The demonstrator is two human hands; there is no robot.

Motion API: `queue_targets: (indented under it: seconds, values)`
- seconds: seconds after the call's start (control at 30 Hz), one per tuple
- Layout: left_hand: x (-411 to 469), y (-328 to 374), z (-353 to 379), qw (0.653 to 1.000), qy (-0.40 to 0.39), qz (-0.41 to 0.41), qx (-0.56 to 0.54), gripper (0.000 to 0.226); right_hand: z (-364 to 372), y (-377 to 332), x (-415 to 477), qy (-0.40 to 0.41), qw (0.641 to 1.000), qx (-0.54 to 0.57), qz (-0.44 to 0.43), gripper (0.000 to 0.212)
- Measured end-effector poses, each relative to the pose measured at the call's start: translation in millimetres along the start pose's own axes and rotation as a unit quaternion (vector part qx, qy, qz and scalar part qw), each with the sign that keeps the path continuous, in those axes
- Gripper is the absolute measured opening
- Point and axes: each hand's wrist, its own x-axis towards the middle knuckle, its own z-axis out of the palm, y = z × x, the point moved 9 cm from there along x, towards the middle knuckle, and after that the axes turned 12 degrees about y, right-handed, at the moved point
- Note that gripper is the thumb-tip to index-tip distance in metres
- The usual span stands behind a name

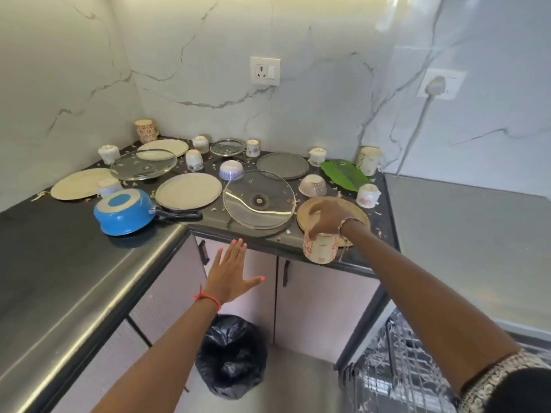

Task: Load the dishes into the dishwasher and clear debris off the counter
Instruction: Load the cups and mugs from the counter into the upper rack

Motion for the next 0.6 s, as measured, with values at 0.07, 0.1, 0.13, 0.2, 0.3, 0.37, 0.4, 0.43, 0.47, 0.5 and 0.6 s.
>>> queue_targets:
  seconds: [0.07,0.1,0.13,0.2,0.3,0.37,0.4,0.43,0.47,0.5,0.6]
  values:
    - [-23.2,16.4,6.8,1.0,-0.008,0.006,-0.007,0.126,15.1,10.2,-27.4,-0.021,1.0,-0.021,0.009,0.072]
    - [-36.6,25.0,10.6,1.0,-0.012,0.009,-0.015,0.127,22.4,15.6,-42.4,-0.03,0.999,-0.024,0.014,0.073]
    - [-48.5,33.3,14.6,0.999,-0.018,0.013,-0.024,0.132,28.5,19.9,-56.1,-0.037,0.999,-0.022,0.019,0.073]
    - [-78.1,51.8,23.4,0.998,-0.031,0.025,-0.044,0.141,40.7,29.5,-90.0,-0.049,0.998,-0.013,0.028,0.069]
    - [-123.3,76.9,40.9,0.996,-0.051,0.03,-0.06,0.143,58.9,46.1,-144.9,-0.054,0.998,-0.01,0.041,0.069]
    - [-156.3,98.6,51.7,0.994,-0.069,0.048,-0.063,0.141,70.2,57.8,-186.4,-0.058,0.997,-0.012,0.055,0.072]
    - [-173.1,110.9,56.8,0.992,-0.081,0.058,-0.071,0.139,75.9,63.9,-207.1,-0.066,0.996,-0.013,0.06,0.073]
    - [-190.0,122.6,61.1,0.991,-0.086,0.064,-0.079,0.137,81.3,70.1,-228.5,-0.076,0.995,-0.014,0.066,0.073]
    - [-202.6,132.2,63.6,0.99,-0.084,0.067,-0.086,0.134,84.9,75.6,-246.4,-0.084,0.994,-0.015,0.071,0.072]
    - [-217.0,144.3,65.0,0.99,-0.084,0.073,-0.091,0.128,88.1,83.5,-266.6,-0.092,0.992,-0.016,0.08,0.072]
    - [-253.4,180.6,72.7,0.985,-0.108,0.099,-0.095,0.116,94.9,110.3,-320.0,-0.103,0.988,-0.002,0.115,0.07]
